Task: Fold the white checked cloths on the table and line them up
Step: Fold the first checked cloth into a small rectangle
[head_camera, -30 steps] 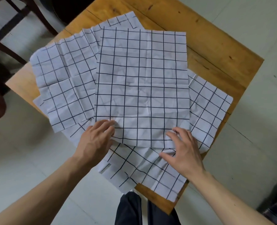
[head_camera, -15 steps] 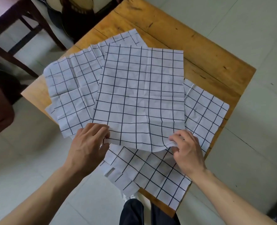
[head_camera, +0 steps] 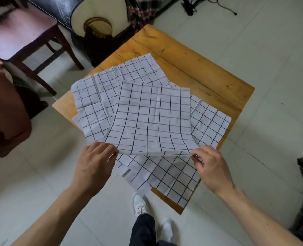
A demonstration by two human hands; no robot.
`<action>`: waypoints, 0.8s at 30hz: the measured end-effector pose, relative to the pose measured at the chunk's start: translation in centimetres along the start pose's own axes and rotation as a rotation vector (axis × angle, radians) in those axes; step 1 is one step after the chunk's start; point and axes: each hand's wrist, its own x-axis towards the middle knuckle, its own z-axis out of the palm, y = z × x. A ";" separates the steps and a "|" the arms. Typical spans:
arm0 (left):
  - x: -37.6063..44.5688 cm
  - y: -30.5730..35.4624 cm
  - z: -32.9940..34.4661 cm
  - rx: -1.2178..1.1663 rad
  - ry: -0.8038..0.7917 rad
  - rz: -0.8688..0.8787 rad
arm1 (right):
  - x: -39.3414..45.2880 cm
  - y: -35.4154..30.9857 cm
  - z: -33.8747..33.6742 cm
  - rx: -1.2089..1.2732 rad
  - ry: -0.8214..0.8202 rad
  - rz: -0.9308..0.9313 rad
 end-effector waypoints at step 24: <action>9.8 -1.8 1.3 0.004 0.053 -0.085 | 9.6 -0.6 -2.3 0.132 0.148 0.173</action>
